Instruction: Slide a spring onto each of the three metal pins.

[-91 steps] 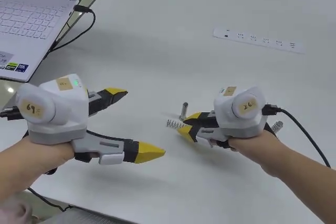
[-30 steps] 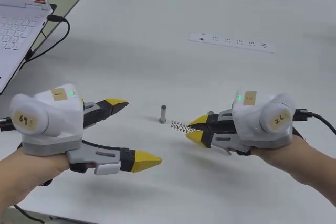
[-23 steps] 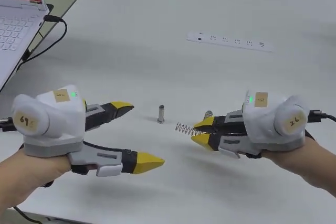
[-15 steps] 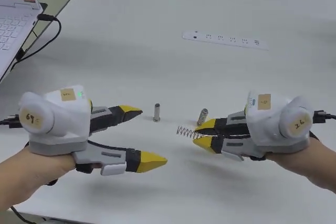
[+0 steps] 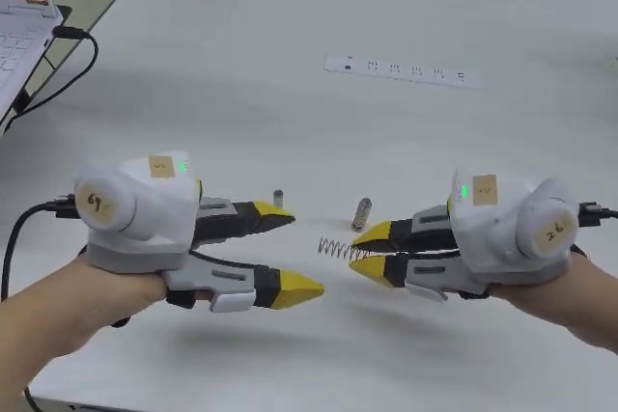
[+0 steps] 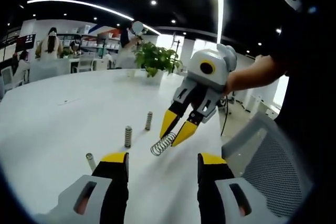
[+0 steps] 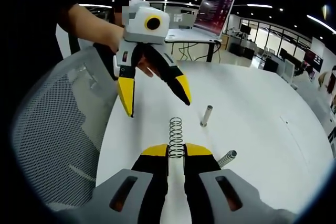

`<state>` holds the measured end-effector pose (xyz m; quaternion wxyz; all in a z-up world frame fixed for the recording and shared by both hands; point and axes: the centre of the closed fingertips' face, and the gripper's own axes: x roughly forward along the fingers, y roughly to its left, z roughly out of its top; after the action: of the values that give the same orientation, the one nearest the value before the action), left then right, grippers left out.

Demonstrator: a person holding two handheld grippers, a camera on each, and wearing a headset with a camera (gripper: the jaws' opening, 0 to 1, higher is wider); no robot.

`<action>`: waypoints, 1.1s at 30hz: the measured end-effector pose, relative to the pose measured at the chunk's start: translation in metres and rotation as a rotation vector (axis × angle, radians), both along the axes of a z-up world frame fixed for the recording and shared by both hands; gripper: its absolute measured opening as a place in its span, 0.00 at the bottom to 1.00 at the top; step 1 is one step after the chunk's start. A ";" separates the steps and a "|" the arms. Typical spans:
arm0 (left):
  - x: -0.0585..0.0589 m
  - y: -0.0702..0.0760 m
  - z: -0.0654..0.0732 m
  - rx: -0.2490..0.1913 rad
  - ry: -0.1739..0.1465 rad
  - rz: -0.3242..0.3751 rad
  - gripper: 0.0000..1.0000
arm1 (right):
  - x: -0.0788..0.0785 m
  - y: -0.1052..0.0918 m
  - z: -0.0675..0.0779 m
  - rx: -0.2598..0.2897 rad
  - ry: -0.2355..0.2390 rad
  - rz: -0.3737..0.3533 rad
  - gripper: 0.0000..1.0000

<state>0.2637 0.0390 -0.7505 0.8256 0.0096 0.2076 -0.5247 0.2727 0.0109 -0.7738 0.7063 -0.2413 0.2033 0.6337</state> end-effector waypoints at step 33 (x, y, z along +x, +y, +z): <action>-0.003 -0.029 -0.001 -0.048 0.059 -0.086 0.14 | -0.019 -0.002 0.010 0.012 0.031 0.054 0.08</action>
<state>0.2607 0.0102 -0.7515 0.7958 -0.0168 0.2185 -0.5645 0.2536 0.0092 -0.7638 0.6870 -0.2328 0.2038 0.6575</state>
